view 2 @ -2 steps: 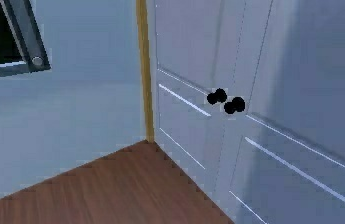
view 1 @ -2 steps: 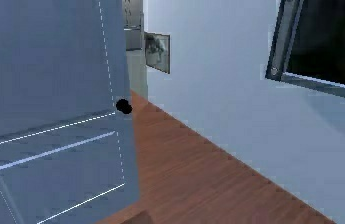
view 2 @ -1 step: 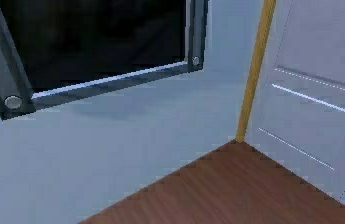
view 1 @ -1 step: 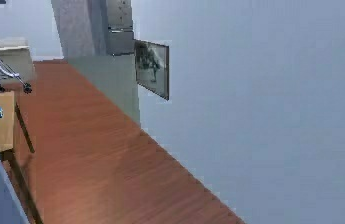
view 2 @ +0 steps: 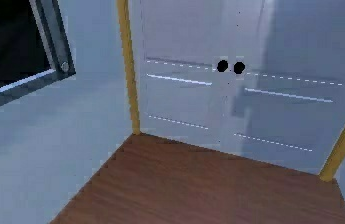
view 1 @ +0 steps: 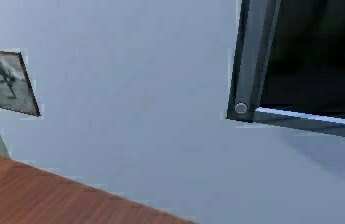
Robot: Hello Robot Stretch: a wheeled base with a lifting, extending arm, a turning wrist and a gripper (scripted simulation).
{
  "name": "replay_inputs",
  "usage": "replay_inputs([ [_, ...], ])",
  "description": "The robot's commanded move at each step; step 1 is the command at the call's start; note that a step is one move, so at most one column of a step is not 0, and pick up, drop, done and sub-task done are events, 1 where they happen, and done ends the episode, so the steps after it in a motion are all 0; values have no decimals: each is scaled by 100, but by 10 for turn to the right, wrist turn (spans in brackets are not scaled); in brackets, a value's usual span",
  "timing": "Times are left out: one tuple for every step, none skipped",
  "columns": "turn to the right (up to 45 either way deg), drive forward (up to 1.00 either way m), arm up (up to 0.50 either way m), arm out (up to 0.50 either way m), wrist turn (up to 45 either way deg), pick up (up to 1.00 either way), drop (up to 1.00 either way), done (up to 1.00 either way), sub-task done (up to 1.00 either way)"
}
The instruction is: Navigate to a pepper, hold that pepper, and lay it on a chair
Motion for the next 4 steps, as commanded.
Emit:
replay_inputs([
  [0,5,0,0,0,0,0,0,0],
  [-270,0,0,0,0,0,0,0,0],
  [0,65,0,0,0,0,0,0,0],
  [-390,0,0,0,0,0,0,0,0],
])
